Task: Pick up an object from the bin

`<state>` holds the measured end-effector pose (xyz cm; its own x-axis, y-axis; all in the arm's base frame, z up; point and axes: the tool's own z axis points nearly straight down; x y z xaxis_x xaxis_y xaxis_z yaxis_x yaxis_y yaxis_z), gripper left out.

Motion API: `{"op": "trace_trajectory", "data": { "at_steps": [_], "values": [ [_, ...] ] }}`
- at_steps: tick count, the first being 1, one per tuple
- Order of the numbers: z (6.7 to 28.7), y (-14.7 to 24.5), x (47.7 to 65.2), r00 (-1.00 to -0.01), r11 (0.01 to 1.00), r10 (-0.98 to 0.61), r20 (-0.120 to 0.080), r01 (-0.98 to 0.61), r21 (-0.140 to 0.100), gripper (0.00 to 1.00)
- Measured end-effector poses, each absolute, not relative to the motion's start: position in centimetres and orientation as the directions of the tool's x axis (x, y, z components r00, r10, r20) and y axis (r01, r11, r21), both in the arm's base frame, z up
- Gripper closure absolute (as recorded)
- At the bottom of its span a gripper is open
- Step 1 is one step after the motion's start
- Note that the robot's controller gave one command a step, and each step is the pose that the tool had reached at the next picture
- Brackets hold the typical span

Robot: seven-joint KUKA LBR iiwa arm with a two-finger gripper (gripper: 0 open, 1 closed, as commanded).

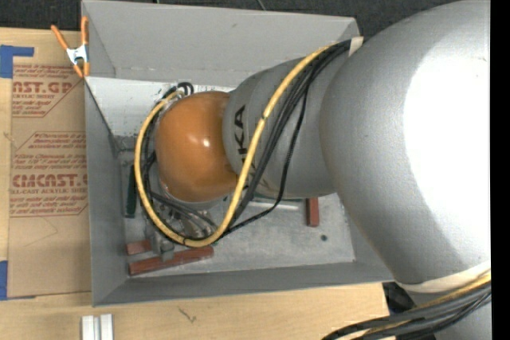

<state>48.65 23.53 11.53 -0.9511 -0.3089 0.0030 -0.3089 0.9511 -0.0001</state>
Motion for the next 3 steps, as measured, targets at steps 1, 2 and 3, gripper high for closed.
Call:
{"op": "trace_trajectory", "data": {
  "at_steps": [1,2,3],
  "values": [
    [12.8,23.6,48.8,-0.951,0.951,-0.309,-0.004,-0.309,0.000,1.00],
    [13.4,23.6,48.8,-0.951,0.951,-0.309,-0.003,-0.309,0.000,1.00],
    [14.3,23.6,48.7,-0.951,0.951,-0.309,0.002,-0.309,0.000,1.00]
  ]
}}
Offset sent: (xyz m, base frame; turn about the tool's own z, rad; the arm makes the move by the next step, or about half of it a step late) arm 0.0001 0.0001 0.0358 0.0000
